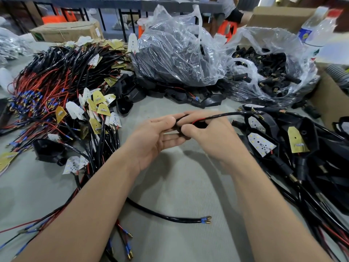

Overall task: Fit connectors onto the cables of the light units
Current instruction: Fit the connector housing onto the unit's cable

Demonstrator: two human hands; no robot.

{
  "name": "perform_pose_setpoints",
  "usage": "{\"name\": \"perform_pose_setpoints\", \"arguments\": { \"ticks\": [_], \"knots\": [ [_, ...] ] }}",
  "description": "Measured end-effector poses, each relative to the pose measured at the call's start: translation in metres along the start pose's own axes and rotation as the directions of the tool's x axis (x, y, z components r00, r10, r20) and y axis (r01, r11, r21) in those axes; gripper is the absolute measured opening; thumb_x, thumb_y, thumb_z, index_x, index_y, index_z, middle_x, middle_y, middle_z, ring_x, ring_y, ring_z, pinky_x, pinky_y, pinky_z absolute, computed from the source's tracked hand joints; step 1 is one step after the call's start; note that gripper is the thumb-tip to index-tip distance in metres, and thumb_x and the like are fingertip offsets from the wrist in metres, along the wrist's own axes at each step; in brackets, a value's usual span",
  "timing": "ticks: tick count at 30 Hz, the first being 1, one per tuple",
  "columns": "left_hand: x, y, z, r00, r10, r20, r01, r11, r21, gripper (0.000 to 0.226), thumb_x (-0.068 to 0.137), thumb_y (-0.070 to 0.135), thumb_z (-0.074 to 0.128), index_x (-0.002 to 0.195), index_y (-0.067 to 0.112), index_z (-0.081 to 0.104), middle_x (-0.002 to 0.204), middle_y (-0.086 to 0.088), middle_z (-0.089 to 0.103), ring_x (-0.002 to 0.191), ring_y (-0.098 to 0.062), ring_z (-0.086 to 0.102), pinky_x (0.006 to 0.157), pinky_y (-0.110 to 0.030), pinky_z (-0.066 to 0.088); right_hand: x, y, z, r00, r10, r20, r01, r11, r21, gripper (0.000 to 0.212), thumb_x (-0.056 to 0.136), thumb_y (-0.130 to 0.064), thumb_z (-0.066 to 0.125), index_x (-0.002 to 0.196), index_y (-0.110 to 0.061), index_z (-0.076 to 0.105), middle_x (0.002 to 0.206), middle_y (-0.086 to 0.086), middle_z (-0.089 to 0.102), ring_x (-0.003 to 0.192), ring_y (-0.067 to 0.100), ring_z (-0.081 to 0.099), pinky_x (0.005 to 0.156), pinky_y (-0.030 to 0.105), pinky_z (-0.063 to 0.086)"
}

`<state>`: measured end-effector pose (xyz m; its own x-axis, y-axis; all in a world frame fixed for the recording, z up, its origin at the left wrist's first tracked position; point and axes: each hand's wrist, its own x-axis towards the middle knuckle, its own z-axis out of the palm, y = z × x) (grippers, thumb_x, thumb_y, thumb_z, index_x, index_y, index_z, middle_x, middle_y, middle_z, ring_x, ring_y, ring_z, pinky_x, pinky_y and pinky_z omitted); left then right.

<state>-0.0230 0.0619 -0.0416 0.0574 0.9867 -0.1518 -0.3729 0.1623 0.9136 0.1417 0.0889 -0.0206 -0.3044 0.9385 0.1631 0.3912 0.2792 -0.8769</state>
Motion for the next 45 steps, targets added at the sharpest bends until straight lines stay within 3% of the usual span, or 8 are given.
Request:
{"name": "perform_pose_setpoints", "arguments": {
  "ticks": [10,15,21,26,32,38,41,45],
  "knots": [
    [0.004,-0.001,-0.001,0.999,0.04,-0.037,-0.042,0.998,-0.041,0.024,0.101,0.014,0.052,0.108,0.009,0.075,0.105,-0.013,0.078,0.093,-0.024,0.077,0.072,-0.025,0.06,0.005,0.011,0.004,0.941,0.092,-0.326,0.013,0.952,0.307,0.022,0.074,-0.009,0.082,0.072,-0.03,0.08,0.076,-0.007,0.077,0.081,0.012,0.073,0.086,0.041,0.059],
    [0.001,-0.002,-0.002,0.999,0.04,0.016,-0.039,0.998,-0.047,0.04,0.08,0.019,0.067,0.119,0.011,0.071,0.108,-0.009,0.078,0.096,-0.02,0.077,0.071,-0.023,0.06,0.003,0.011,0.011,0.975,0.069,-0.21,0.012,0.932,0.363,0.015,0.072,-0.013,0.083,0.076,-0.027,0.083,0.1,-0.009,0.078,0.1,0.004,0.071,0.097,0.038,0.055],
    [0.004,0.0,0.002,0.997,0.038,-0.068,-0.04,0.999,-0.032,0.038,0.109,0.026,0.038,0.107,0.011,0.074,0.102,-0.011,0.079,0.091,-0.023,0.078,0.063,-0.023,0.06,0.001,0.01,0.003,0.993,0.016,-0.113,0.039,0.884,0.465,0.019,0.076,-0.009,0.081,0.087,-0.025,0.083,0.096,-0.003,0.079,0.097,0.012,0.072,0.094,0.036,0.056],
    [0.006,-0.002,0.007,0.95,0.161,-0.269,-0.132,0.983,0.124,0.043,0.111,0.023,0.038,0.09,0.003,0.069,0.075,-0.013,0.077,0.062,-0.018,0.075,0.053,-0.023,0.058,-0.001,0.01,-0.002,0.998,-0.056,-0.03,0.063,0.822,0.566,0.062,0.07,0.003,0.075,0.128,-0.016,0.066,0.109,0.005,0.077,0.1,0.02,0.073,0.089,0.029,0.057],
    [0.006,0.0,0.005,0.78,0.359,-0.512,-0.317,0.933,0.171,0.035,0.11,0.017,0.041,0.087,0.006,0.064,0.065,-0.006,0.075,0.053,-0.014,0.07,0.05,-0.022,0.055,0.01,0.0,-0.006,0.932,0.345,-0.108,-0.027,0.364,0.931,0.034,0.097,-0.006,0.061,0.131,-0.009,0.062,0.093,0.005,0.071,0.069,0.013,0.059,0.067,0.024,0.05],
    [0.006,0.015,-0.015,0.591,0.361,-0.722,-0.447,0.891,0.079,0.03,0.106,0.007,0.038,0.087,0.01,0.061,0.061,-0.004,0.072,0.051,-0.014,0.066,0.052,-0.024,0.054,0.011,0.004,-0.031,0.952,0.306,-0.023,-0.017,0.127,0.992,0.019,0.103,-0.016,0.054,0.115,-0.011,0.067,0.103,0.008,0.074,0.106,0.023,0.068,0.095,0.043,0.057],
    [0.003,0.019,-0.017,0.77,0.139,-0.623,-0.441,0.821,-0.362,0.025,0.107,0.006,0.043,0.09,0.011,0.061,0.064,-0.006,0.065,0.044,-0.008,0.058,0.045,-0.015,0.047,0.013,0.005,-0.031,0.923,0.379,-0.06,-0.022,0.208,0.978,0.012,0.102,-0.014,0.059,0.106,-0.006,0.068,0.093,0.011,0.073,0.105,0.029,0.07,0.09,0.049,0.06],
    [-0.008,0.021,-0.024,0.996,0.074,-0.045,-0.085,0.712,-0.698,0.029,0.108,0.014,0.037,0.092,0.015,0.061,0.053,0.003,0.053,0.033,-0.002,0.037,0.033,-0.012,0.035,0.016,0.007,-0.029,0.904,0.426,0.027,-0.145,0.246,0.958,0.016,0.099,-0.016,0.062,0.1,-0.001,0.065,0.09,0.017,0.073,0.091,0.031,0.074,0.077,0.046,0.064]
  ]
}}
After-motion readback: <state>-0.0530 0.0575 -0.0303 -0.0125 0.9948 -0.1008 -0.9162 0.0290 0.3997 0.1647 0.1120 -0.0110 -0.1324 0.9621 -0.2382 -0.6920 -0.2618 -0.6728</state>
